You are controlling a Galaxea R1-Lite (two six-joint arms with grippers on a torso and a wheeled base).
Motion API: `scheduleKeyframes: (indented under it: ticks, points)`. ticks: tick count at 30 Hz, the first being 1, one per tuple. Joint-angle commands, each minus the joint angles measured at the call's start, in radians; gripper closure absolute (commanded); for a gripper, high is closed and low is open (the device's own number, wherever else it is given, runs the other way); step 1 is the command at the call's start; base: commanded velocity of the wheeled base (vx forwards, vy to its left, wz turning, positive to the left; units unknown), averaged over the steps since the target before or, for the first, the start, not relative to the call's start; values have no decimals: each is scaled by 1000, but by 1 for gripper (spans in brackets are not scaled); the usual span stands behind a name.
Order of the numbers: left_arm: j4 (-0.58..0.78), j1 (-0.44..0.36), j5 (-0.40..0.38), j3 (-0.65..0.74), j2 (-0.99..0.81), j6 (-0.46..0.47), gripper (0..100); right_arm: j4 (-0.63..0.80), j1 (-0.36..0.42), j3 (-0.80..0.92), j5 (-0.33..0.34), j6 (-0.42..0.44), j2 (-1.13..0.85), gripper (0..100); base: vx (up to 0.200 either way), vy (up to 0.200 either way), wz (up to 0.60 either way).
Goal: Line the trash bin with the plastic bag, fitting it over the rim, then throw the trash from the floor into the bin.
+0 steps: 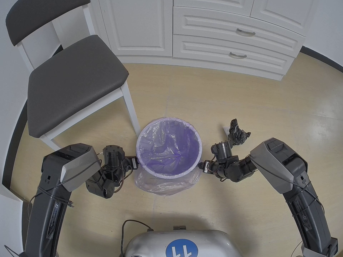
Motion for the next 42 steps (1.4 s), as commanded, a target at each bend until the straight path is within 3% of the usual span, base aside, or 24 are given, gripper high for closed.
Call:
scheduleKeyframes:
  ticks: [1,8,11,16,22,29,30,32,34,39,42]
  points:
    - [53,-29,2,-45,28,-26,0,1,0,-2,2,3,2,0,0,0,0]
    - [73,-29,36,-53,25,-40,0,1,-1,-2,2,4,2,0,0,0,0]
    - [97,-15,95,-37,4,1,0,-5,5,3,-27,1,0,0,0,0,0]
    - [99,9,90,47,-81,23,0,-2,0,59,-51,-19,-52,0,0,0,0]
    - [85,26,12,303,-268,127,0,-39,-4,274,-68,-148,-247,0,0,0,0]
    - [67,42,-62,460,-366,198,0,-189,-20,467,-59,-300,-356,0,0,0,0]
    - [42,48,-80,506,-394,211,0,-264,-20,552,-57,-364,-394,0,0,0,0]
    - [33,49,-88,519,-403,214,0,-295,-20,585,-59,-389,-409,0,0,0,0]
    - [15,58,-116,566,-432,233,0,-445,-18,707,-56,-513,-457,0,0,0,0]
    - [13,77,-160,639,-498,288,0,-637,-29,812,-47,-645,-455,0,0,0,0]
    - [13,81,-194,671,-535,310,0,-679,-32,834,-47,-686,-454,0,0,0,0]
